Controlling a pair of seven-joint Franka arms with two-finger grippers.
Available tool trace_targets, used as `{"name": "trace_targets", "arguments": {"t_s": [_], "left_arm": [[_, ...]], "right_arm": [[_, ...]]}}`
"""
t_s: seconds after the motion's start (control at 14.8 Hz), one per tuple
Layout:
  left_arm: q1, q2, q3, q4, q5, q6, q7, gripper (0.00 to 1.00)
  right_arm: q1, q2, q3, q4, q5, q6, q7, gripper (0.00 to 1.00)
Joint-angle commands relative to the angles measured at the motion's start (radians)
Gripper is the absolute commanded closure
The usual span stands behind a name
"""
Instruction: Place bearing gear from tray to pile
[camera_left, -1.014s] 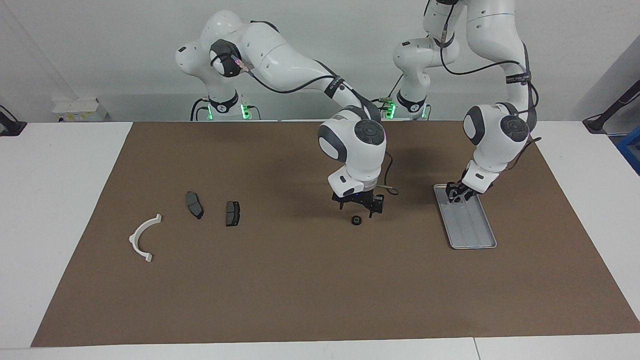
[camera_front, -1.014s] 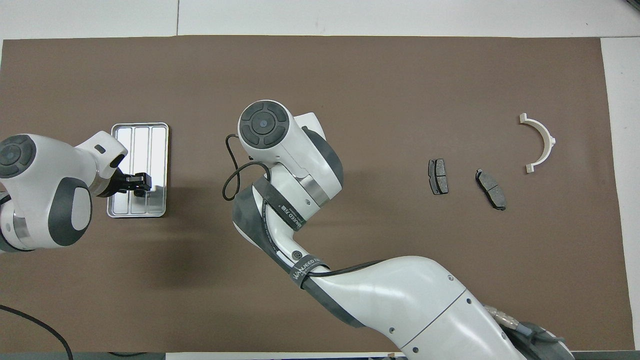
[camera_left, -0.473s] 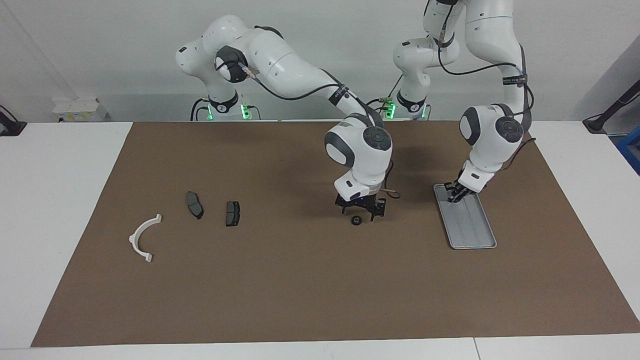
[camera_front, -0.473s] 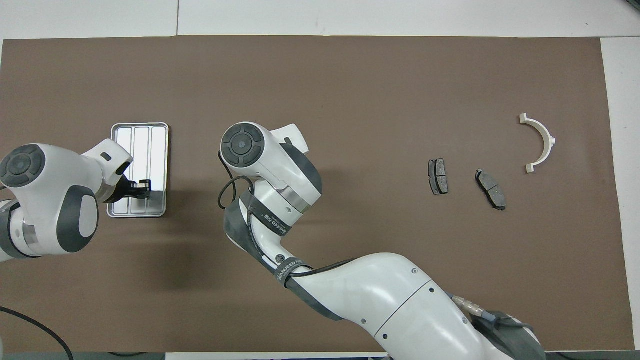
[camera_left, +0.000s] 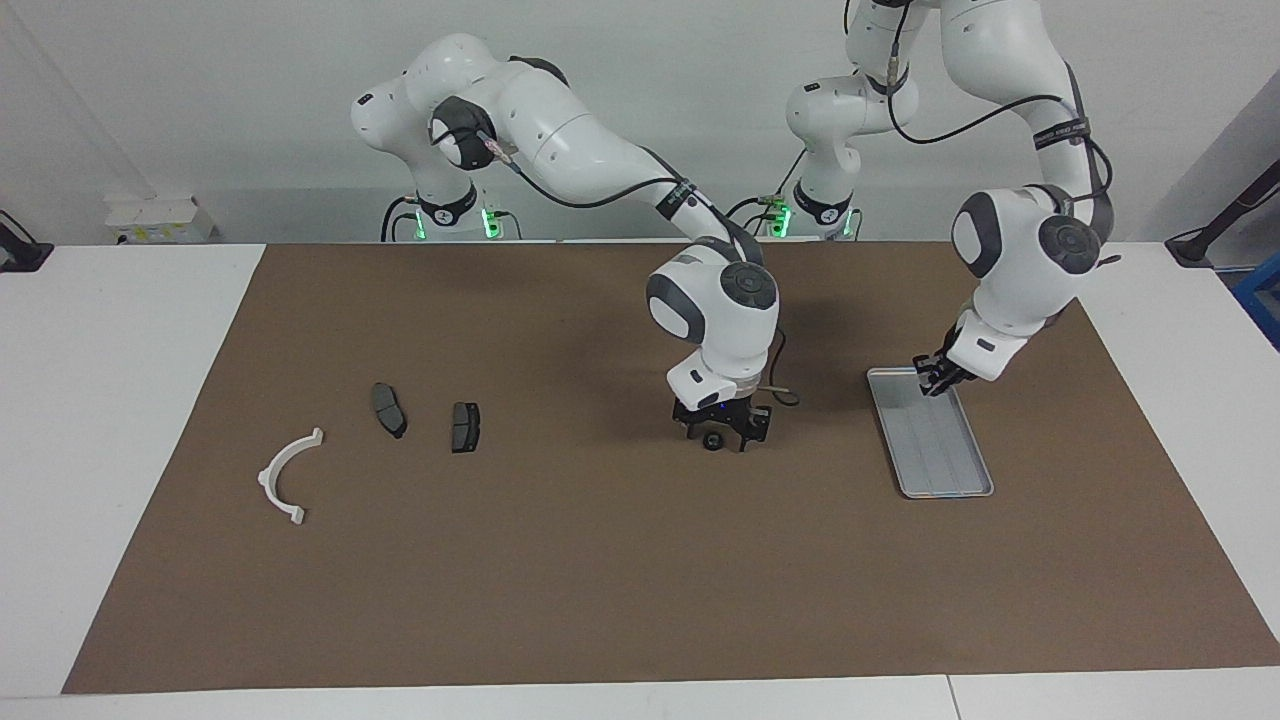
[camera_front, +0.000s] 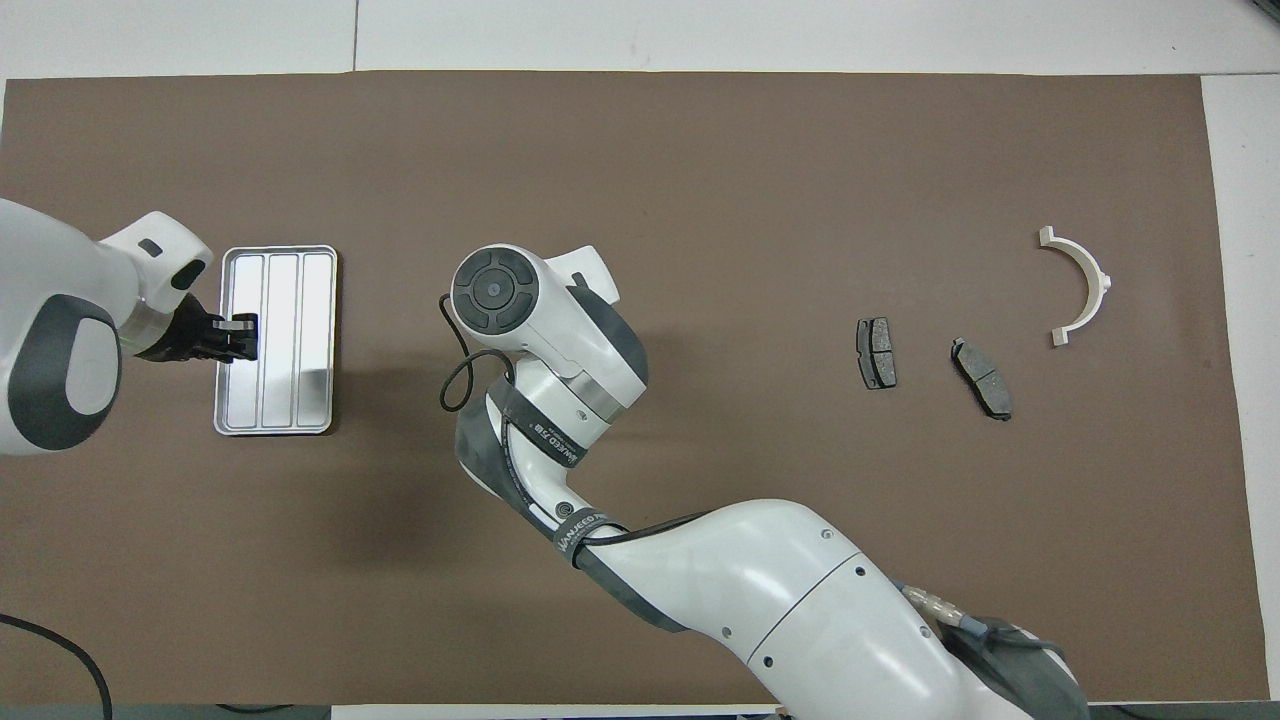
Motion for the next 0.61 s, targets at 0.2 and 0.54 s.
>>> {"name": "trace_targets", "arguments": {"t_s": [0.2,0.54], "left_arm": [[-0.007,-0.009,-0.011,0.057,-0.004,-0.07,-0.086,1.0],[-0.022,-0.008,-0.015,0.06,-0.004,-0.07,-0.1,1.0]], "right_arm": [[-0.01,0.0,0.008,-0.007,0.022,0.022,-0.004,0.72],[-0.01,-0.006,0.008,-0.014,0.027,0.018,-0.004,1.0]]}}
